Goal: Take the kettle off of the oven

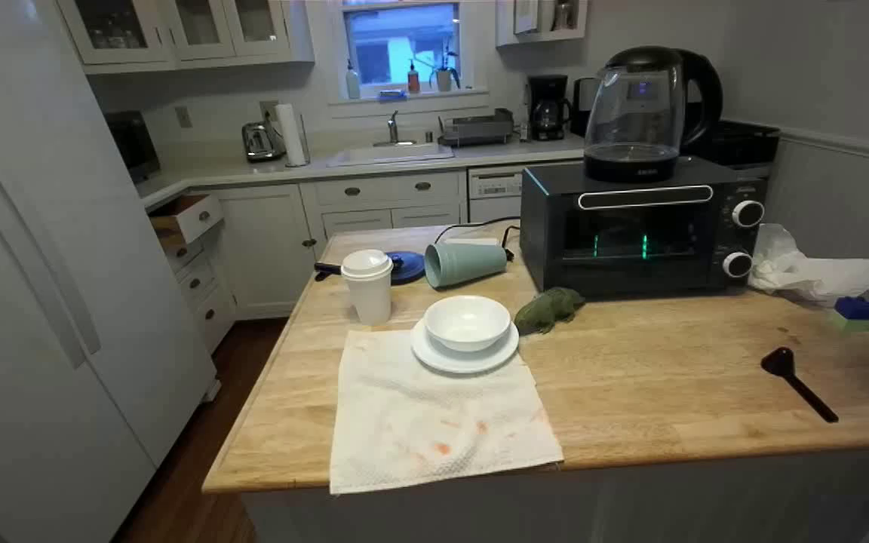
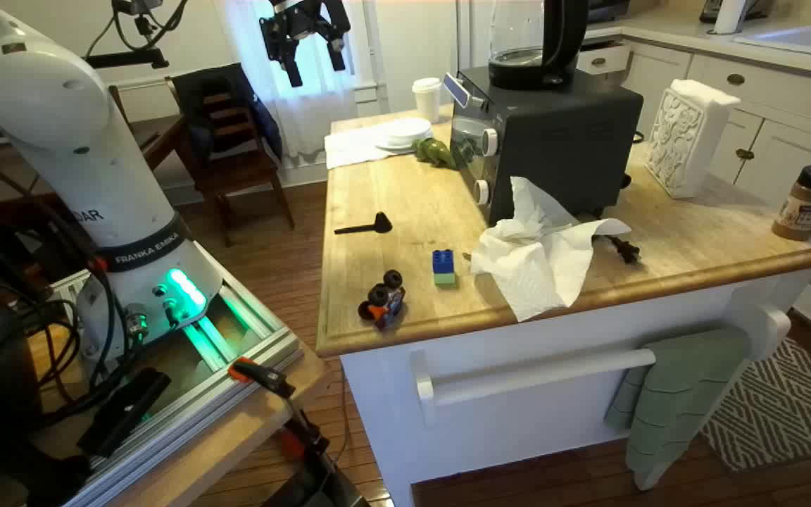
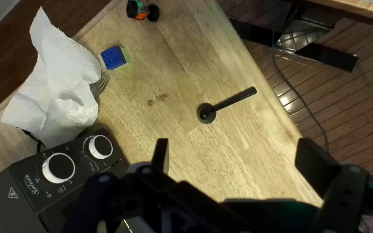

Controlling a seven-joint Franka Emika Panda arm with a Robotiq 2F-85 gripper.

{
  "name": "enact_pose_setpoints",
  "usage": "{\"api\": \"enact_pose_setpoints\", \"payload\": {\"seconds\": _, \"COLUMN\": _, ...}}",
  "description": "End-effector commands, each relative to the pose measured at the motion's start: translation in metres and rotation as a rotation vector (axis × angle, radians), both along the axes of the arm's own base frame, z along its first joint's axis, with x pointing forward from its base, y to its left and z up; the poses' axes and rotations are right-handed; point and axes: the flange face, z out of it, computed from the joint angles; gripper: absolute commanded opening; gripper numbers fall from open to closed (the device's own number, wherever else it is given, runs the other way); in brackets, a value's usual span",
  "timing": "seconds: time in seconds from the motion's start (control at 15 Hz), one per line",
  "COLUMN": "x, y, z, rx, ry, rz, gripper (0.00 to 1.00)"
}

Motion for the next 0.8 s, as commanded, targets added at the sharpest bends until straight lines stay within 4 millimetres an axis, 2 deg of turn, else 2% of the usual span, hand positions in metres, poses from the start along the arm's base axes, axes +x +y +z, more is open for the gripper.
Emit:
{"api": "enact_pose_setpoints", "payload": {"seconds": 0.0, "x": 0.0, "y": 0.0, "z": 0.0, "rx": 0.0, "ry": 0.001, "rz": 0.0, "gripper": 1.0}}
{"api": "enact_pose_setpoints", "payload": {"seconds": 0.33, "x": 0.0, "y": 0.0, "z": 0.0, "rx": 0.0, "ry": 0.001, "rz": 0.0, "gripper": 1.0}}
{"api": "enact_pose_setpoints", "payload": {"seconds": 0.6, "x": 0.022, "y": -0.042, "z": 0.035, "rx": -0.068, "ry": 0.043, "rz": 0.082, "gripper": 1.0}}
{"api": "enact_pose_setpoints", "payload": {"seconds": 0.73, "x": 0.036, "y": -0.069, "z": 0.06, "rx": -0.032, "ry": 0.057, "rz": 0.22, "gripper": 1.0}}
